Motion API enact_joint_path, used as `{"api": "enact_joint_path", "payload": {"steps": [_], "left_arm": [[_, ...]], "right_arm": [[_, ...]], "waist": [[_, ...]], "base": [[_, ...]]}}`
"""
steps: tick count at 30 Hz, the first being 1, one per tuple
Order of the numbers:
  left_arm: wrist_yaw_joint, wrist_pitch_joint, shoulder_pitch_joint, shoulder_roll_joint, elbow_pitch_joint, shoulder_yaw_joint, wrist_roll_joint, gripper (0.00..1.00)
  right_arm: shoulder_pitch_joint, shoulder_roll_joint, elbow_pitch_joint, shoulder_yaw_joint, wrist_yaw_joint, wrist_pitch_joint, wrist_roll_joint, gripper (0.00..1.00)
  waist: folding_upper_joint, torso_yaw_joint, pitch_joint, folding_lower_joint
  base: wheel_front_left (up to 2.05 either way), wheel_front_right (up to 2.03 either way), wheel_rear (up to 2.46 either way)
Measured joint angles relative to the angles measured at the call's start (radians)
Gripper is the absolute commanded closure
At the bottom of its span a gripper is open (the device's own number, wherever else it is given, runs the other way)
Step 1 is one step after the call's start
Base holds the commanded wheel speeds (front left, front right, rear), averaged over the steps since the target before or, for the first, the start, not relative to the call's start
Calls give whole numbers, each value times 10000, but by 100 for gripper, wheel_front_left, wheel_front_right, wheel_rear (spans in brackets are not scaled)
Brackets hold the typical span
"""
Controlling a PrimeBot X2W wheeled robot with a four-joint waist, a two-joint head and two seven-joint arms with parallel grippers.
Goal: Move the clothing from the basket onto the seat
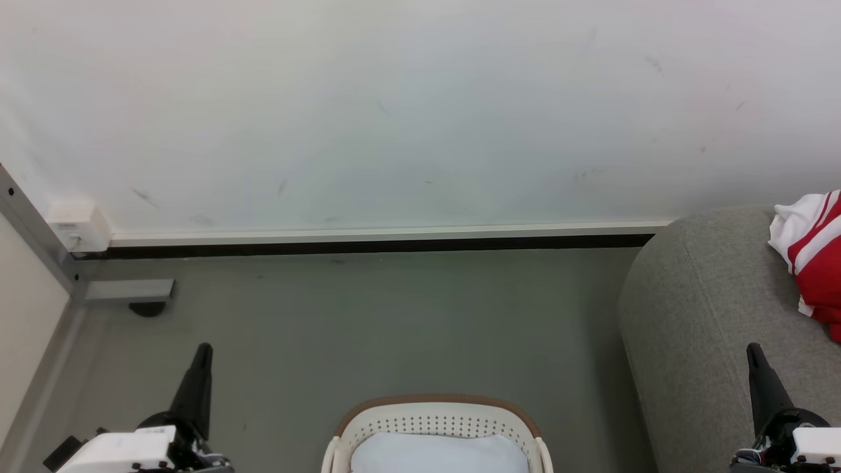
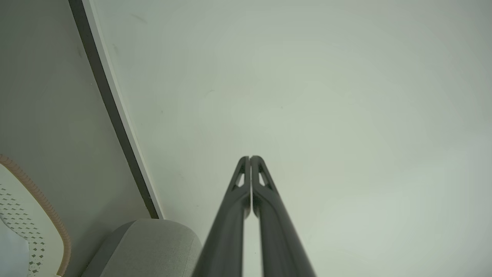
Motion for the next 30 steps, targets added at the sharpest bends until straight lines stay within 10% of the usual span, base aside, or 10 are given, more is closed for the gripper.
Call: {"api": "enact_joint_path", "payload": {"steps": [30], "left_arm": [[0, 0, -1, 0, 0, 0, 0, 100]], "right_arm": [[0, -42, -2, 77, 0, -56, 56, 100]], "waist": [[0, 0, 0, 0]], "base": [[0, 0, 0]]}}
